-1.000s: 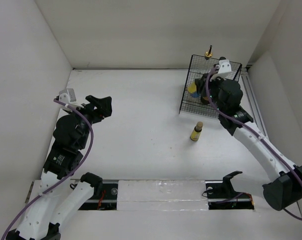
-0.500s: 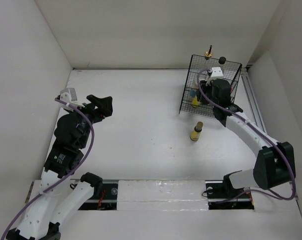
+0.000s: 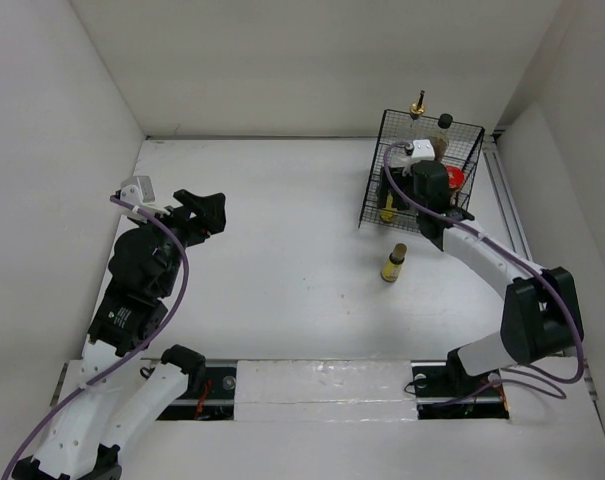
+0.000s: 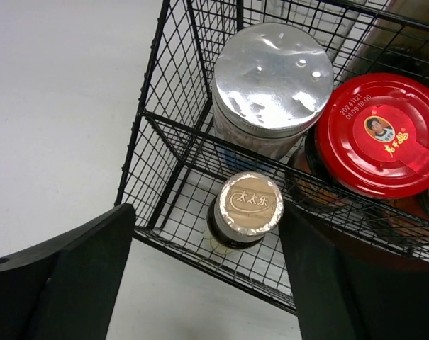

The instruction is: Organize the condiment bottles

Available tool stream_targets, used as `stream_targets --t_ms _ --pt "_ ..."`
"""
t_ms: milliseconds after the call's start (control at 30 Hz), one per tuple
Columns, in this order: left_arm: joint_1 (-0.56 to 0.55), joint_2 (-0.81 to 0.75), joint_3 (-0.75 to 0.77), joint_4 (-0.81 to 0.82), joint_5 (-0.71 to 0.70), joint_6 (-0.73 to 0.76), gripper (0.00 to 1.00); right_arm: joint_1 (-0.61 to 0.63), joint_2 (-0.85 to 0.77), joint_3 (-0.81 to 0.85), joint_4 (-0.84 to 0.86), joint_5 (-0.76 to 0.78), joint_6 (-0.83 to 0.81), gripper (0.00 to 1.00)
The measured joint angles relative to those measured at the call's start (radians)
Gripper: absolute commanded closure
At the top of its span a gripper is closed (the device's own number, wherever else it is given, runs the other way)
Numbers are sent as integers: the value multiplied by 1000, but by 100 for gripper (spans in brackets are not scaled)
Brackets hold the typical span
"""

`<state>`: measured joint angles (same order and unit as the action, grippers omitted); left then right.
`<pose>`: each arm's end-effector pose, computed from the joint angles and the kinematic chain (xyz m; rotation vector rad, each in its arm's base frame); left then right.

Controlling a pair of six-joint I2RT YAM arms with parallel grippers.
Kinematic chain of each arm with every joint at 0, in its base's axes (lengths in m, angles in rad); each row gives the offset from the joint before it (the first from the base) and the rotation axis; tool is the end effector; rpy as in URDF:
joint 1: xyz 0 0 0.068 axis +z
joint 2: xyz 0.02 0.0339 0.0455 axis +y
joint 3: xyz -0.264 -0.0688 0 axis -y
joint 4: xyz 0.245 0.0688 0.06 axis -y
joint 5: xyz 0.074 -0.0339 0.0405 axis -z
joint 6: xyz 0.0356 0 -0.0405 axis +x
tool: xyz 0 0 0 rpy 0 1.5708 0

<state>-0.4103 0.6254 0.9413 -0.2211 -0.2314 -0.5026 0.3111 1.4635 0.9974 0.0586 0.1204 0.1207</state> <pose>0.1210 -0.0437 0.4115 -0.2593 1.4819 -0.5676 0.3230 0.0994 0.2761 -0.1099 1.9757 0.1621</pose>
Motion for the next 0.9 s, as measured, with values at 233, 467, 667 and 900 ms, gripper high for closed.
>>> stream_targets --t_ms 233,467,667,900 --pt "0 -1 0 0 0 0 19 5 -181 -2 -88 40 7 6" --pt "0 -10 0 0 1 0 19 71 -530 -87 -231 102 52 9" --pt "0 -12 0 0 8 0 19 158 -635 -232 -447 82 148 11" --pt "0 -11 0 0 18 0 19 235 -635 -320 -525 63 220 25"
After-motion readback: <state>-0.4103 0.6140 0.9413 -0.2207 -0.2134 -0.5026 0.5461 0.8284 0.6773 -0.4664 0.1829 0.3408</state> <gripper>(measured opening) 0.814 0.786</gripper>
